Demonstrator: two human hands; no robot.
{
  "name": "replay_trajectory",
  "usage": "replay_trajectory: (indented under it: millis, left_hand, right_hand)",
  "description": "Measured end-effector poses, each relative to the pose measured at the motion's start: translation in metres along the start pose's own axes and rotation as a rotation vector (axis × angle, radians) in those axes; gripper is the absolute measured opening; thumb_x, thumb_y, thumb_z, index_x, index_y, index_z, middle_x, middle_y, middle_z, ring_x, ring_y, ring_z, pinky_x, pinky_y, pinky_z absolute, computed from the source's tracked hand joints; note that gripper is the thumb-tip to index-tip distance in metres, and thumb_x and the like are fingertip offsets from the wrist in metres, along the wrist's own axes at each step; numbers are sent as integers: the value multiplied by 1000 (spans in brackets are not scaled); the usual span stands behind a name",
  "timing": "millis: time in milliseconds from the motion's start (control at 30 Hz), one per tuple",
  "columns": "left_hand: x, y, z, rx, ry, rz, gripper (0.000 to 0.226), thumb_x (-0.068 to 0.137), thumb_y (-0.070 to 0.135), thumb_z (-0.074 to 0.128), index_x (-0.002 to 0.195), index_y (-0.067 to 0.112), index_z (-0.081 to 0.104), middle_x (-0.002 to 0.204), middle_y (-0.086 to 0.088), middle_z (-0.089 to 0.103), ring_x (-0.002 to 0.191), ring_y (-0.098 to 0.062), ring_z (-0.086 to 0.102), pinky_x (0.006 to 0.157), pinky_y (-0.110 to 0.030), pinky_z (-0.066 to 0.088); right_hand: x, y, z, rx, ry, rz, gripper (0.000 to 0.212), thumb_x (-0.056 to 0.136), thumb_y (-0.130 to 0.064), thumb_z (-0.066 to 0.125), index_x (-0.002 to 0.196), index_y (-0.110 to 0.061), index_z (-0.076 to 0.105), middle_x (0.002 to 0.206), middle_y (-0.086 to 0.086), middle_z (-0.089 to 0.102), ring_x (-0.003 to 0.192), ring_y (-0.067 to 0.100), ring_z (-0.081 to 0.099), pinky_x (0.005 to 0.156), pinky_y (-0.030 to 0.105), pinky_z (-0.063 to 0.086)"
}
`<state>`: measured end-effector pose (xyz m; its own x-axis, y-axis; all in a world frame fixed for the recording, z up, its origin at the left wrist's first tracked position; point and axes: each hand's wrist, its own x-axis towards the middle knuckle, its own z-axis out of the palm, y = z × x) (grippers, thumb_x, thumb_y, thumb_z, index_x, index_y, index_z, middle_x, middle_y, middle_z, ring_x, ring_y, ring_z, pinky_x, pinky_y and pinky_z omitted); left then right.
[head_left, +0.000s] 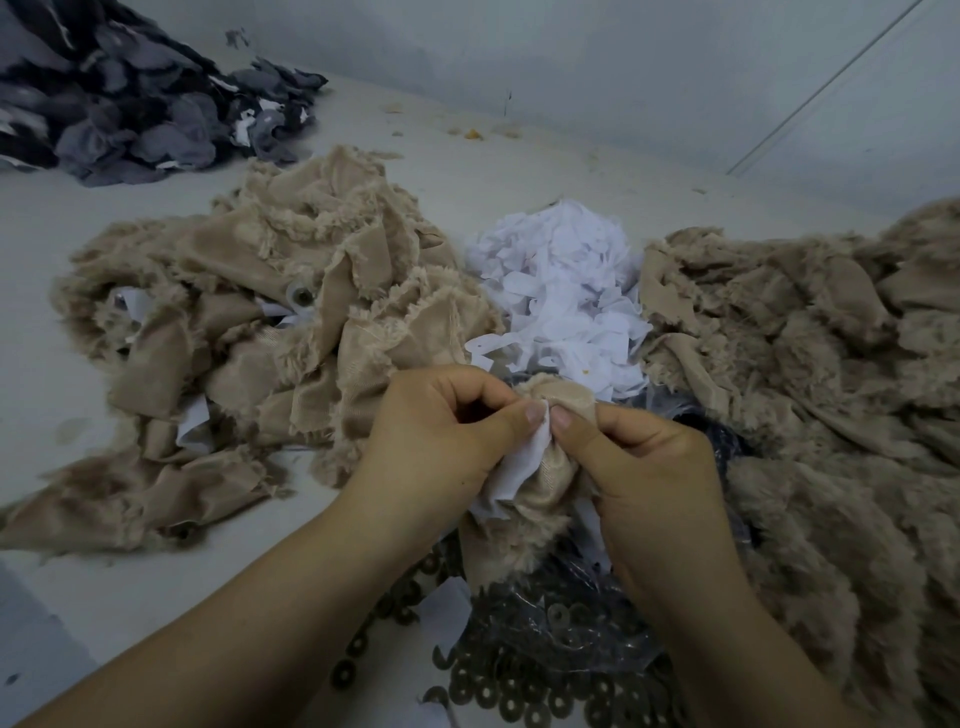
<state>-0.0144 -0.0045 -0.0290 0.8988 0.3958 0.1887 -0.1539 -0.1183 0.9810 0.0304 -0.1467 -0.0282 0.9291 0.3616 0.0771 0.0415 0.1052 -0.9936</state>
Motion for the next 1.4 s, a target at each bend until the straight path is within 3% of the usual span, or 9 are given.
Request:
replay_trajectory:
  millis: [167, 267, 367, 467, 600, 933, 1133, 1300, 1400]
  left_hand:
    - [0, -2, 2, 48, 17, 51, 17, 88, 9, 71, 72, 5, 73, 59, -8, 67, 50, -13, 61, 50, -27, 50]
    - [-2, -4, 3, 82, 24, 78, 14, 87, 12, 72, 74, 8, 74, 65, -6, 70, 61, -22, 67, 56, -36, 57]
    - [-4, -4, 3, 50, 28, 101, 5, 85, 14, 74, 84, 18, 73, 75, -1, 70, 69, -15, 68, 62, -29, 58]
    - [-4, -6, 3, 55, -10, 130, 17, 80, 17, 74, 92, 28, 73, 85, 1, 71, 79, -14, 69, 70, -28, 59]
    - [-2, -8, 1, 63, 12, 170, 9, 82, 6, 77, 84, 15, 76, 84, -2, 72, 80, -18, 70, 74, -36, 58]
    - [-1, -8, 0, 1, -75, 204, 13, 81, 9, 64, 75, 0, 71, 76, -3, 65, 73, -16, 61, 69, -24, 49]
    - [-2, -11, 3, -34, -22, 137, 11, 86, -3, 69, 80, 7, 73, 76, -8, 72, 74, -29, 68, 69, -36, 59]
    - [-2, -10, 3, -27, -33, 111, 13, 79, -1, 77, 81, 11, 74, 78, -8, 73, 76, -31, 68, 72, -39, 60]
    - [-2, -11, 3, -40, 4, 116, 22, 78, -8, 74, 81, 13, 74, 78, -9, 72, 77, -28, 69, 73, -37, 60]
  right_hand:
    - [0, 3, -1, 22, -25, -5, 18, 73, -30, 72, 80, -16, 81, 74, 11, 76, 69, 24, 75, 62, 29, 62]
    - [1, 6, -1, 20, -5, 22, 16, 77, -29, 72, 83, -18, 81, 81, 13, 77, 78, 30, 75, 69, 34, 63]
    - [2, 8, -1, 48, 4, 61, 19, 76, -31, 72, 86, -18, 81, 82, 14, 77, 80, 32, 75, 67, 33, 62]
    - [4, 9, 0, 129, -16, 108, 27, 75, -34, 72, 92, -16, 81, 91, 16, 77, 88, 35, 74, 75, 38, 62]
    - [7, 10, 0, 256, -15, 178, 32, 75, -32, 71, 95, -8, 79, 99, 20, 75, 98, 36, 72, 85, 41, 59]
    - [10, 15, -2, 221, -6, 191, 25, 76, -34, 68, 89, -17, 82, 97, 14, 77, 97, 31, 73, 85, 41, 60]
    - [11, 17, -2, 206, -24, 185, 25, 79, -35, 65, 93, -21, 81, 99, 12, 77, 97, 27, 74, 81, 36, 60]
    - [12, 12, 0, 324, -114, 270, 27, 78, -24, 67, 99, -8, 75, 98, 17, 74, 91, 27, 72, 76, 36, 60]
    - [11, 8, 1, 399, -181, 351, 37, 79, -18, 65, 113, -4, 70, 111, 26, 70, 100, 33, 67, 93, 47, 56]
